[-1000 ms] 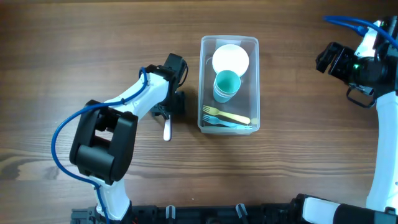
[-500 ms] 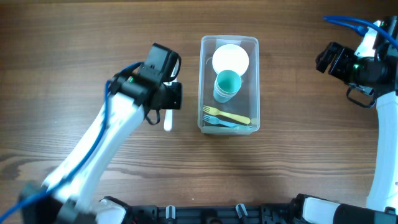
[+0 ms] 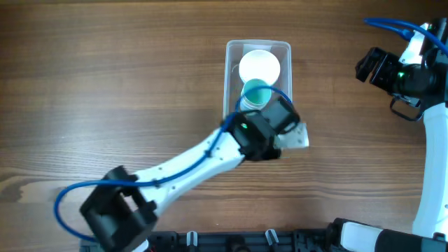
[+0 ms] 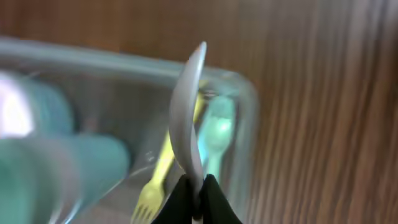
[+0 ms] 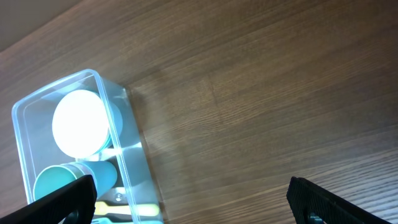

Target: Pack container

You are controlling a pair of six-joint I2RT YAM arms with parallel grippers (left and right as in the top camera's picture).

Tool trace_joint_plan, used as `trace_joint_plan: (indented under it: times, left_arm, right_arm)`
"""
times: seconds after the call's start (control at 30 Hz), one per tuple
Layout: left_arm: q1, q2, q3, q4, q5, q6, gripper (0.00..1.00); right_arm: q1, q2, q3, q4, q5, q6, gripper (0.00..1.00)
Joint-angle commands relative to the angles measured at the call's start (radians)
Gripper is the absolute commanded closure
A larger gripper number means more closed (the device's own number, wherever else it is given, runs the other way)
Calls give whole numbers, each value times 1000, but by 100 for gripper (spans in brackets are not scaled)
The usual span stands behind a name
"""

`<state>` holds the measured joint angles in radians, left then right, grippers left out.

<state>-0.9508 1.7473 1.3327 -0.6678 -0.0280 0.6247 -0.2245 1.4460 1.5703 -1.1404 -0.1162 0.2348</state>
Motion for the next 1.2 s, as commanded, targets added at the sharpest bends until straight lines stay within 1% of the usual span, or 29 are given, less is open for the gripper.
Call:
trace_joint_plan:
  times: [0.0,0.07,0.1,0.13,0.23,0.27,0.33,0.37,0.4,0.47,0.5,0.53,0.57,0.7,0.77,0.9,1.17]
  left_arm:
    - [-20,48,4,7,-35,131,96]
    - [-18,43,4,8,-91,129,76]
    - [-18,34,4,15,-127,111,27]
    - [-18,14,4,34,-187,70,0]
    - [5,-80,4,97,-272,-47,0]
    - [19,-129,4,118,-302,-113,0]
    - [60,-243,4,138,-380,-289,0]
    - [96,-317,4,127,-452,-448,0]
    - [153,-404,4,80,-483,-595,0]
    - [248,-515,4,-23,-483,-722,0]
    - [330,-581,4,-105,-483,-793,0]
    - [375,-613,4,-151,-483,-823,0]
    - [473,-667,4,-245,-482,-855,0]
    - [653,-723,4,-414,-482,-865,0]
    - [691,-720,4,-443,-478,-869,0]
    - [696,-694,4,-418,-478,-869,0]
    - [696,-680,4,-422,-478,-869,0]
  right_arm:
    - [-2,3,-6,3,-15,11,0]
    - [-2,3,-6,3,-15,11,0]
    - [-2,3,-6,3,-15,11,0]
    - [-2,3,-6,3,-15,11,0]
    - [-2,3,-6,3,-15,11,0]
    - [-2,3,-6,3,-15,11,0]
    - [-2,3,-6,3,-15,11,0]
    - [-2,3,-6,3,-15,11,0]
    - [-2,3,-6,3,-15,11,0]
    - [-2,3,-6,3,-15,11,0]
    - [-2,3,-6,3,-15,11,0]
    - [-2,3,-6,3,-15,11,0]
    - [-2,3,-6,3,-15,11,0]
    - [-2,3,-6,3,-15,11,0]
    - [-2,3,-6,3,-15,12,0]
    - [-2,3,-6,3,-15,11,0]
    - [-1,3,-7,4,-15,11,0]
